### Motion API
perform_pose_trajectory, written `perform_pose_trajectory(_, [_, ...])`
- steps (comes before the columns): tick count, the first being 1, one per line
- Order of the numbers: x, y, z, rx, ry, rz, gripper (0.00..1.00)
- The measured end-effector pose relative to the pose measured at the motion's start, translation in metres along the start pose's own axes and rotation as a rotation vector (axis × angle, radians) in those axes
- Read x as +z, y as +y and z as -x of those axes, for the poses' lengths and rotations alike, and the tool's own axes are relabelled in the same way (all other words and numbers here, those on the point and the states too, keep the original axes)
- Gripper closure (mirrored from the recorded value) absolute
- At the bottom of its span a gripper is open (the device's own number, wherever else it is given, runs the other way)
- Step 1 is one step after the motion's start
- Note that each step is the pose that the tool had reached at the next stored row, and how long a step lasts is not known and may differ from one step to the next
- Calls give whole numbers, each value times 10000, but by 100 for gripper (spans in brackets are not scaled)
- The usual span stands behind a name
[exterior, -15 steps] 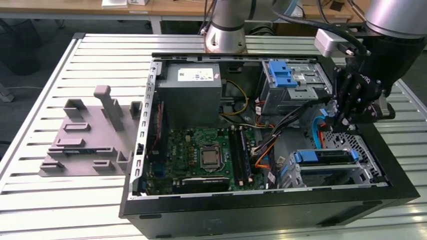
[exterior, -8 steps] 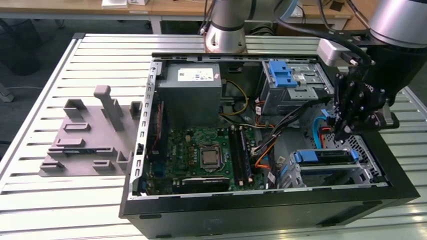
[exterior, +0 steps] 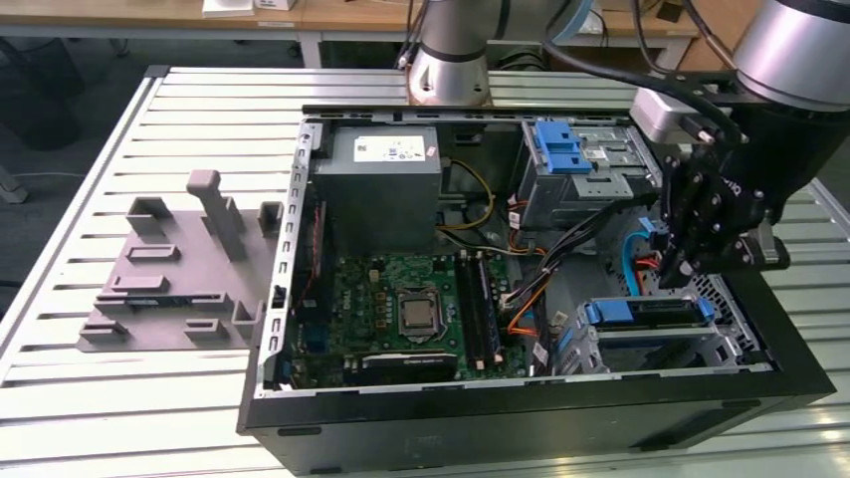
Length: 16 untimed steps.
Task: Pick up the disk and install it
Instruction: 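Insert the first disk wire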
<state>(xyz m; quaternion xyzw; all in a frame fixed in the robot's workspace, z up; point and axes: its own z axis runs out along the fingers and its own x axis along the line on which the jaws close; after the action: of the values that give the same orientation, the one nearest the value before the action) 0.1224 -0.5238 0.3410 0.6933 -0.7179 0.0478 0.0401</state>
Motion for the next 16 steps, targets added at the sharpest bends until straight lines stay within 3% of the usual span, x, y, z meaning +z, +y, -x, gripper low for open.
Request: perform_pose_trajectory(16, [47, -11, -115, 211, 1, 68, 84])
